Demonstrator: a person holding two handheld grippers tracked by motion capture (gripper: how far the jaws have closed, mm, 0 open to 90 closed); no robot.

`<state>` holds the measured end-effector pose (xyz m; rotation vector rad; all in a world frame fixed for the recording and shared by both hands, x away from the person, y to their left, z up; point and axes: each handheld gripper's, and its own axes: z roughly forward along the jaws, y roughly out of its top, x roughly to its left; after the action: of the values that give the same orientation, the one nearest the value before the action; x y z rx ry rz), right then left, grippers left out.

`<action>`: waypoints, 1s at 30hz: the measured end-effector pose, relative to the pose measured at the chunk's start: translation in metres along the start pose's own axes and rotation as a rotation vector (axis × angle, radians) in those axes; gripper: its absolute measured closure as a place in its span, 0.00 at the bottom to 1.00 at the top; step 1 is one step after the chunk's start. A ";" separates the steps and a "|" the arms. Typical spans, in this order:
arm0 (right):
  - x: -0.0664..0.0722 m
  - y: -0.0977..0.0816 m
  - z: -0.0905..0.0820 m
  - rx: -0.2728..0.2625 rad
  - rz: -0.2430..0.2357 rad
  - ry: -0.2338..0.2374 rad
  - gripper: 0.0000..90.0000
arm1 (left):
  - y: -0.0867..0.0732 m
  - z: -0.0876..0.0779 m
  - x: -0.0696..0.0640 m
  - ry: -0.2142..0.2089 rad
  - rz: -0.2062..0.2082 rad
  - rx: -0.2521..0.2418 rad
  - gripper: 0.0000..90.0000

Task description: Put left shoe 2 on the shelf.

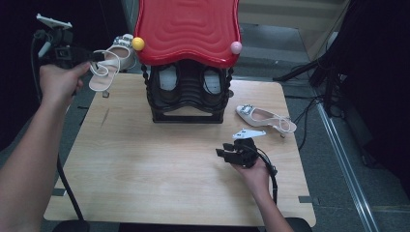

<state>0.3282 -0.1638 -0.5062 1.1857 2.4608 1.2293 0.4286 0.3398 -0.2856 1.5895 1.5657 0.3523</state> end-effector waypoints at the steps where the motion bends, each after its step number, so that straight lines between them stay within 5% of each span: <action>1: 0.000 0.000 0.000 0.000 -0.005 0.000 0.66 | 0.003 -0.002 -0.002 0.003 0.002 -0.007 0.94; 6: 0.000 0.000 0.000 0.001 -0.005 -0.001 0.66 | 0.019 -0.013 -0.010 -0.038 -0.014 -0.005 0.94; 18: 0.000 0.000 0.000 0.005 -0.006 -0.004 0.66 | 0.054 -0.041 -0.034 -0.001 0.034 -0.052 0.93; 30: 0.001 0.000 0.001 0.005 -0.014 -0.001 0.66 | 0.080 -0.057 -0.073 -0.048 0.048 -0.092 0.93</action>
<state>0.3278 -0.1621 -0.5063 1.1678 2.4692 1.2189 0.4291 0.3055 -0.1677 1.5553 1.4563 0.4046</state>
